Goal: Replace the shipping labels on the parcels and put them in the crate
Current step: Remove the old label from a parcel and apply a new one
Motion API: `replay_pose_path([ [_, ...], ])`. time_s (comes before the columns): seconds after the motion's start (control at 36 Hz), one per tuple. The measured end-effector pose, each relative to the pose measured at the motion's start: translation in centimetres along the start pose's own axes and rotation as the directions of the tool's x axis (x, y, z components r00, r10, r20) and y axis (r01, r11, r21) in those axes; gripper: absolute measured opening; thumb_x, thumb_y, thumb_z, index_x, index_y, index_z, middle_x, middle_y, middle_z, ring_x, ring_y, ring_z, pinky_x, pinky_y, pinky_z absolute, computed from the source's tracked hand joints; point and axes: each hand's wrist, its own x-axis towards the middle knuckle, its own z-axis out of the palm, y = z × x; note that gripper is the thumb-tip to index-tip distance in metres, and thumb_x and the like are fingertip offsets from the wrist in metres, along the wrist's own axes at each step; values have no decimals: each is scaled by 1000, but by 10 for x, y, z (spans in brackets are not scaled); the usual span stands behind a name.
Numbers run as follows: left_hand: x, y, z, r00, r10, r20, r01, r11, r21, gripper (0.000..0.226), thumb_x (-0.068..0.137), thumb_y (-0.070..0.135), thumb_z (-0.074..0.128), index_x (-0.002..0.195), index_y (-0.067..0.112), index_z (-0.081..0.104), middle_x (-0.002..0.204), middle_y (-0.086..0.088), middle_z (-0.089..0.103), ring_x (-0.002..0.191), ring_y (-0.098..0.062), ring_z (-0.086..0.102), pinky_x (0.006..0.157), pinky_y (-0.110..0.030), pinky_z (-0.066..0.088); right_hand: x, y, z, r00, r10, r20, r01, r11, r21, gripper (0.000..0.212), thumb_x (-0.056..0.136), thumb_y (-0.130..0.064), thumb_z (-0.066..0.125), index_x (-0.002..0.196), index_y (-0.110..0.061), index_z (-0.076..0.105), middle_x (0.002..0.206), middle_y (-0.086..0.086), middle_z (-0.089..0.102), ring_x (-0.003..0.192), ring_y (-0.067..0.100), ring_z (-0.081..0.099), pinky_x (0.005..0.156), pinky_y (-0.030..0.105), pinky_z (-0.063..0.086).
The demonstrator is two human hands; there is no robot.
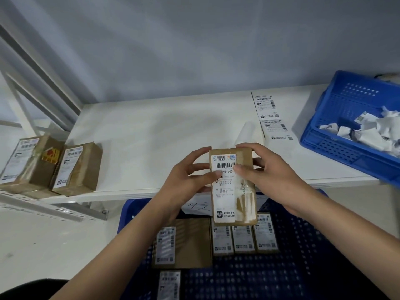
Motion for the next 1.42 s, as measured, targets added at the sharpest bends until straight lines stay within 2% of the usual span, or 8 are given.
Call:
replay_pose_path([
  [0.14, -2, 0, 1, 999, 18, -45, -17, 1000, 20, 50, 82, 19, 85, 124, 38, 67, 113, -6, 75, 107, -20, 71, 80, -40, 64, 4, 2, 1, 998, -37, -51, 35, 999, -40, 45, 92, -29, 72, 129, -46, 53, 121, -11, 67, 103, 6, 68, 89, 41, 60],
  [0.25, -2, 0, 2, 996, 32, -80, -28, 998, 52, 48, 80, 18, 86, 119, 36, 66, 111, -5, 74, 98, -20, 74, 76, -41, 65, 7, 2, 2, 977, -124, -171, 104, 987, -120, 37, 90, -27, 74, 121, -41, 59, 116, -14, 65, 104, 3, 63, 84, 25, 55],
  [0.33, -3, 1, 3, 996, 41, -83, -36, 997, 62, 48, 79, 18, 87, 119, 35, 66, 110, -6, 73, 93, -21, 76, 75, -42, 65, 6, -1, 0, 950, -202, -239, 157, 968, -194, 21, 88, -24, 75, 104, -35, 67, 104, -15, 66, 91, 7, 62, 71, 11, 45],
  [0.39, -3, 1, 4, 996, 43, -82, -37, 997, 70, 48, 79, 18, 87, 118, 35, 66, 110, -6, 73, 93, -21, 76, 74, -41, 65, 4, -2, 1, 947, -231, -225, 182, 959, -218, 15, 88, -23, 76, 97, -33, 69, 96, -15, 68, 83, 5, 59, 66, 8, 41],
  [0.64, -3, 2, 7, 995, 65, -79, -53, 988, 147, 50, 77, 22, 88, 119, 36, 64, 114, -5, 70, 91, -21, 75, 73, -41, 65, 4, -1, 5, 945, -259, -198, 193, 934, -300, 10, 87, -23, 77, 90, -29, 71, 89, -12, 66, 74, 0, 55, 64, 8, 40],
  [0.97, -5, 2, 4, 993, 98, -73, -81, 973, 215, 52, 76, 21, 89, 118, 37, 64, 111, -3, 68, 85, -16, 75, 74, -41, 65, 5, 0, 9, 940, -272, -208, 186, 915, -357, 9, 88, -14, 74, 87, -21, 71, 87, -6, 66, 77, 1, 57, 67, 7, 42],
  [1.11, -4, 2, 4, 991, 107, -84, -82, 962, 260, 53, 74, 28, 90, 118, 41, 63, 110, 1, 68, 85, -15, 74, 74, -41, 65, 4, 0, 11, 938, -289, -191, 194, 894, -403, 9, 90, -13, 71, 86, -21, 68, 85, -6, 64, 77, -1, 56, 68, 8, 42],
  [1.42, -3, 1, 2, 990, 104, -92, -73, 954, 291, 49, 74, 36, 89, 114, 46, 63, 109, 5, 70, 88, -16, 74, 75, -41, 64, -3, -1, 15, 941, -313, -125, 202, 820, -535, 5, 94, -16, 63, 91, -20, 62, 92, -9, 56, 79, 0, 55, 70, 10, 42],
])
